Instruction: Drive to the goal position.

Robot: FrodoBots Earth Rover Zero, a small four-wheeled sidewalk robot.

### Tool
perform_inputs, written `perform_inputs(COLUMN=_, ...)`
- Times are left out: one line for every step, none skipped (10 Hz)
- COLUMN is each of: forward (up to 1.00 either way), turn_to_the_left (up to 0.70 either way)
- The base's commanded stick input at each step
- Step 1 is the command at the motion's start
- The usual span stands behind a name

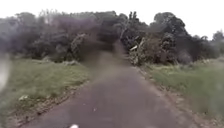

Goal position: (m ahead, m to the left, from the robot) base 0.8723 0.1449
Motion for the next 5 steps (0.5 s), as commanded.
perform_inputs(forward=0.7, turn_to_the_left=-0.14)
perform_inputs(forward=0.7, turn_to_the_left=-0.35)
perform_inputs(forward=0.7, turn_to_the_left=-0.35)
perform_inputs(forward=0.7, turn_to_the_left=-0.2)
perform_inputs(forward=0.7, turn_to_the_left=0.0)
